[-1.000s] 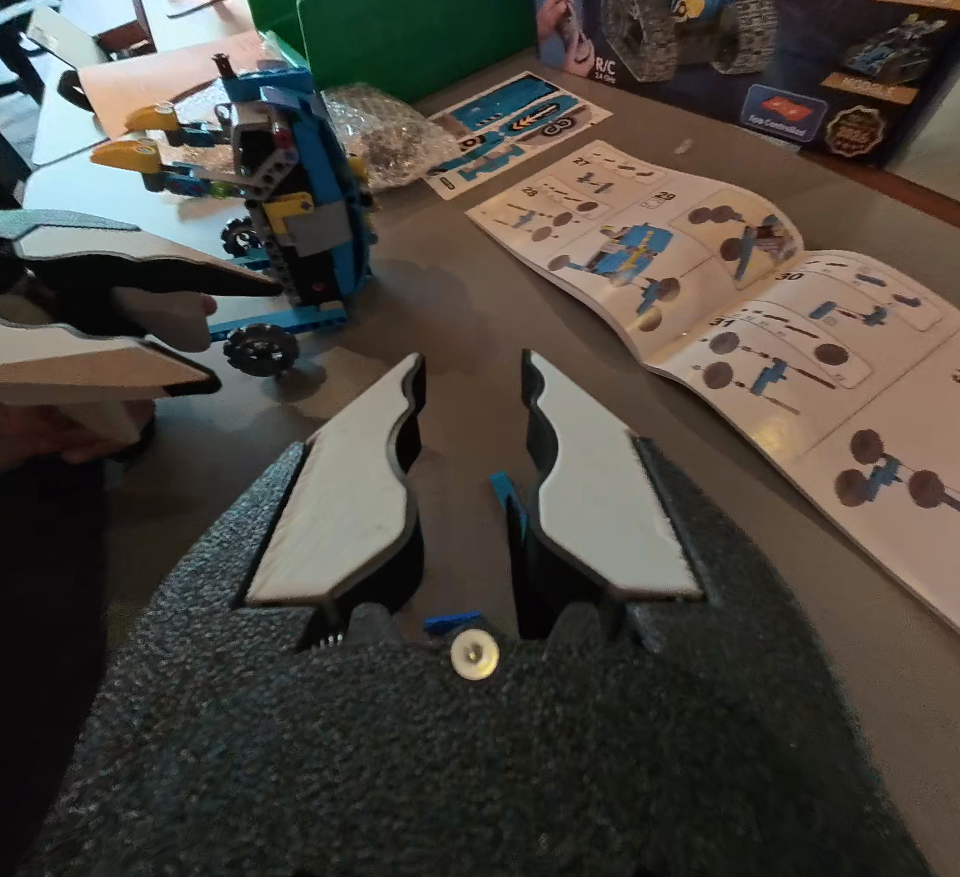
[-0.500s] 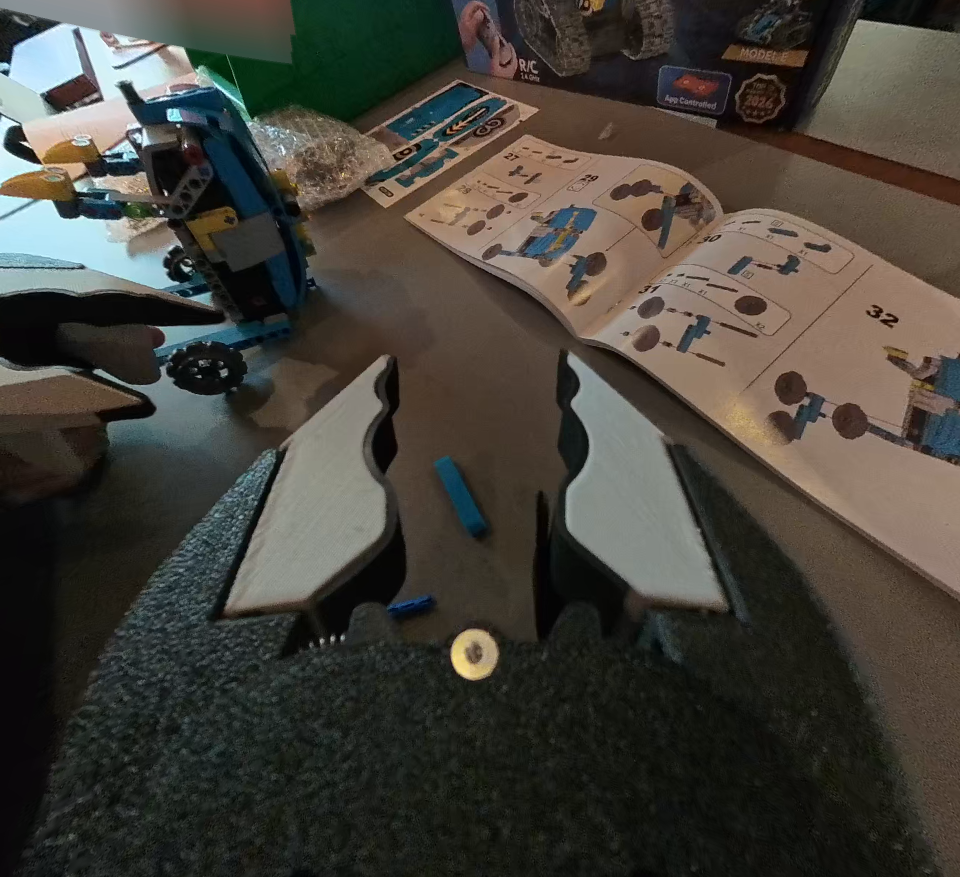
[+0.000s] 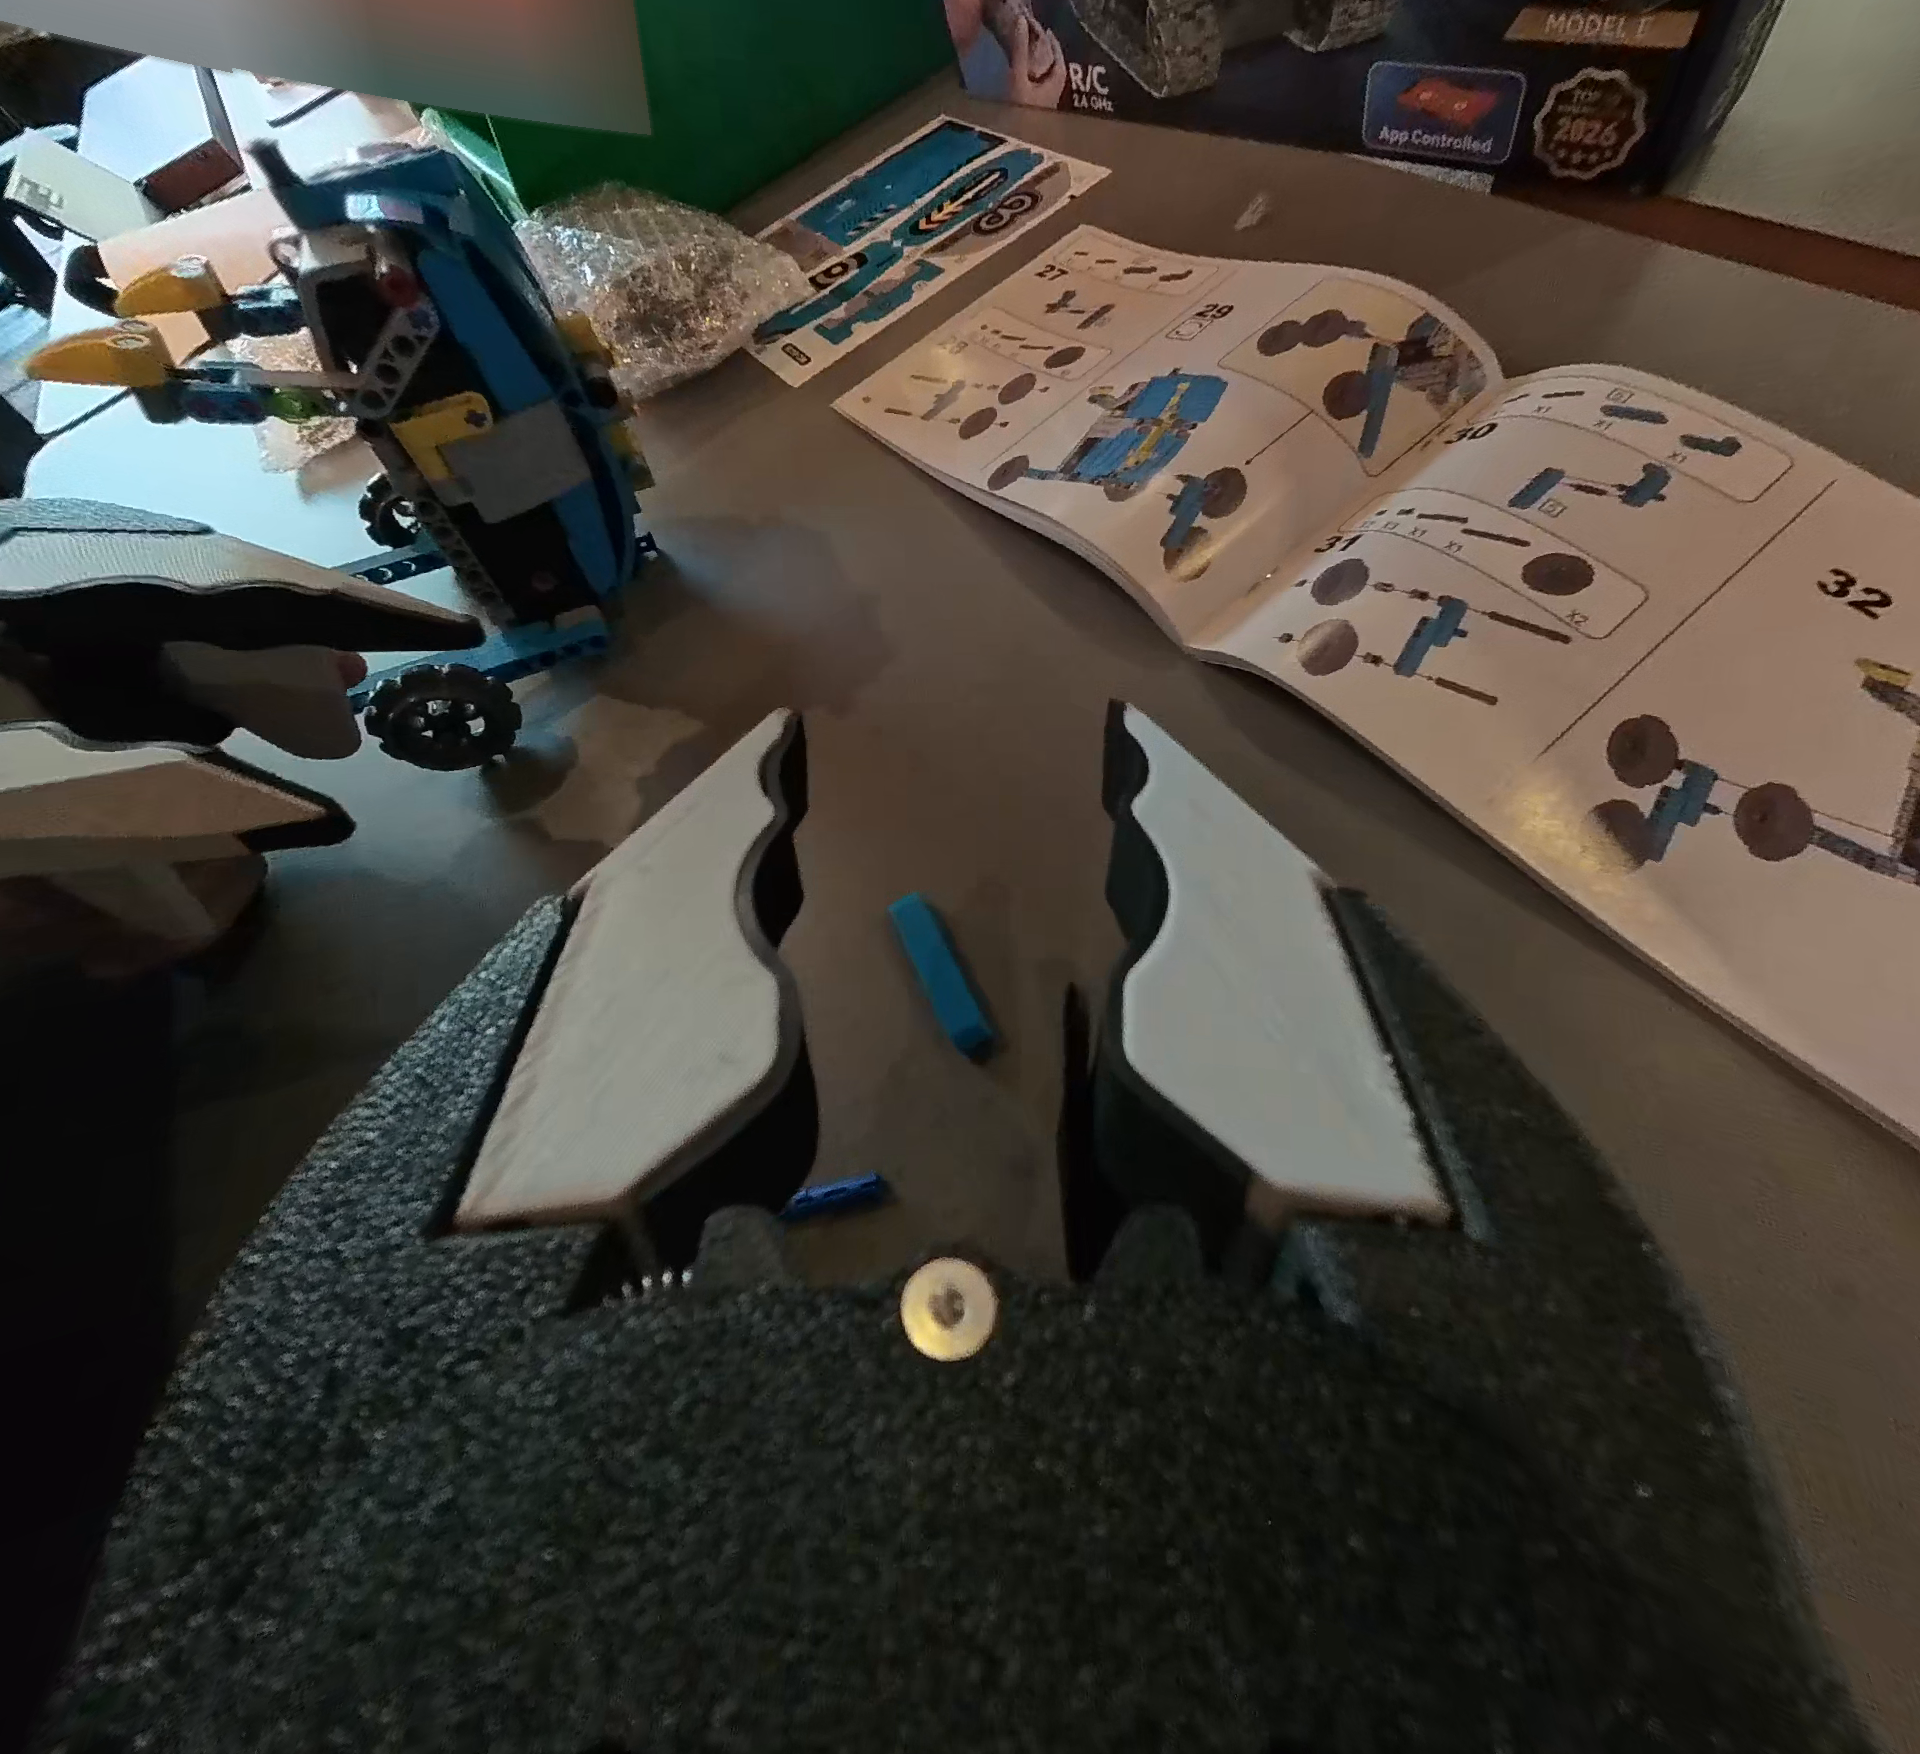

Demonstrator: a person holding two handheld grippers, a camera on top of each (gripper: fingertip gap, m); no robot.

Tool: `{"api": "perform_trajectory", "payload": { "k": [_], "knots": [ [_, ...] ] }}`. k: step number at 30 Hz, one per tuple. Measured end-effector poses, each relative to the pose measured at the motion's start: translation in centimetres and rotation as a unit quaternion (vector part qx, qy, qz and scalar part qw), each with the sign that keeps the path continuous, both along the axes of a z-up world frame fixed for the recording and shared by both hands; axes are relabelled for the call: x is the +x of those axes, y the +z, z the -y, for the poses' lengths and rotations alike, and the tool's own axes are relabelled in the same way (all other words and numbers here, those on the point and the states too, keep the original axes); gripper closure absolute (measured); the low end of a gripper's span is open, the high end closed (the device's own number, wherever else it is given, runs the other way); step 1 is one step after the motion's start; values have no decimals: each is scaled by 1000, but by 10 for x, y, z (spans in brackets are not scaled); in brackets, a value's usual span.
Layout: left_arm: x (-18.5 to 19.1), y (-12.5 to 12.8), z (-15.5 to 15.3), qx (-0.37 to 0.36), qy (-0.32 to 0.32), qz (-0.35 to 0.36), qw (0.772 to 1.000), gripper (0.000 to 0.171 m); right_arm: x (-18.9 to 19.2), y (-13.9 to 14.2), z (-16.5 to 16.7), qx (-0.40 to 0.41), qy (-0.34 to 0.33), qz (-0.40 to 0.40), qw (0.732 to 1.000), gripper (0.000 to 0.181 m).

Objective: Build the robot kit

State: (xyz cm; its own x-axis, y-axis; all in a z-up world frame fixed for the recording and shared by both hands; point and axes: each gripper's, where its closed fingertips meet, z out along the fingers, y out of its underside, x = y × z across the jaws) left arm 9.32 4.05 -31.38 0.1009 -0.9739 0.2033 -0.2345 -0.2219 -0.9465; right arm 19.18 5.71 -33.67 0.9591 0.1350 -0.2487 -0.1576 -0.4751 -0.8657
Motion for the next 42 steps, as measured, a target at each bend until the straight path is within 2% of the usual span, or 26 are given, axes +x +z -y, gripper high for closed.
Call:
{"api": "perform_trajectory", "payload": {
  "k": [5, 11, 12, 13, 14, 15, 19, 20, 26, 27, 34, 42],
  "knots": [
    [1, -1, 0, 2, 0, -2, 1000, 124, 0, 0, 2, 1, 2, -3, 1000, 128],
    [-1, 5, 4, 55, -1, 8, 998, 124, 8, 9, 9, 17, -3, -11, 1000, 128],
    [-2, 6, 4, 61, 1, 11, 998, 124, 6, 8, 15, 6, 22, 5, 1000, 128],
    [-3, 8, 3, 65, 3, 13, 998, 124, -1, 4, 26, -15, 69, 24, 997, 135],
    [-4, 8, 2, 68, 5, 15, 998, 124, -9, -2, 41, -31, 118, 38, 992, 152],
    [-5, 9, 2, 70, 6, 17, 997, 124, -17, -5, 53, -30, 156, 35, 987, 157],
    [-7, 12, 3, 84, 7, 22, 996, 124, -51, -19, 84, -77, 260, -23, 962, 141],
    [-7, 12, 5, 90, 6, 20, 996, 124, -62, -17, 86, -72, 278, -24, 957, 146],
    [-9, 13, 11, 132, 5, 19, 991, 126, -69, -47, 77, -124, 261, 96, 952, 152],
    [-9, 13, 11, 133, 5, 20, 991, 127, -71, -47, 77, -125, 265, 93, 952, 157],
    [-11, 15, 3, 82, 12, 30, 996, 127, -67, -52, 73, -136, 247, 101, 954, 154],
    [-10, 13, 5, 81, 7, 28, 996, 127, -61, -55, 65, -134, 221, 104, 960, 170]
  ]
}}
